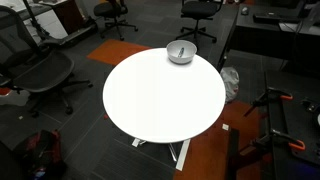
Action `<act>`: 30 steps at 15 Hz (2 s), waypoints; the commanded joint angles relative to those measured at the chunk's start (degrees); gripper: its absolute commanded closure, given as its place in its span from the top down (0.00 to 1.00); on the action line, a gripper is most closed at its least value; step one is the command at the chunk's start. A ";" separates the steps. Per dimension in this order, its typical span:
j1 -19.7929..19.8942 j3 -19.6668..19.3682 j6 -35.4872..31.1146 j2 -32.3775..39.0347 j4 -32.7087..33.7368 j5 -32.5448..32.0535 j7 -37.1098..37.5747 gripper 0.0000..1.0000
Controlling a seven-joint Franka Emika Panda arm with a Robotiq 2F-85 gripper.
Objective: Take the green marker out of the grey bowl
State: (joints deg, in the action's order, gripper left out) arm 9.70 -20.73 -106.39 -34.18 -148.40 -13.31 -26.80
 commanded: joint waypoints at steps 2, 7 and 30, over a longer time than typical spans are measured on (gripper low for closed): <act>0.62 0.60 0.11 0.12 0.10 0.36 -0.29 1.00; -0.22 0.87 -0.44 0.30 0.62 3.03 0.83 1.00; 1.56 13.98 -25.43 19.93 9.96 18.79 52.91 1.00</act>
State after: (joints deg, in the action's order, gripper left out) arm 9.62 -8.13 -130.29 -19.80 -142.47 4.10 20.56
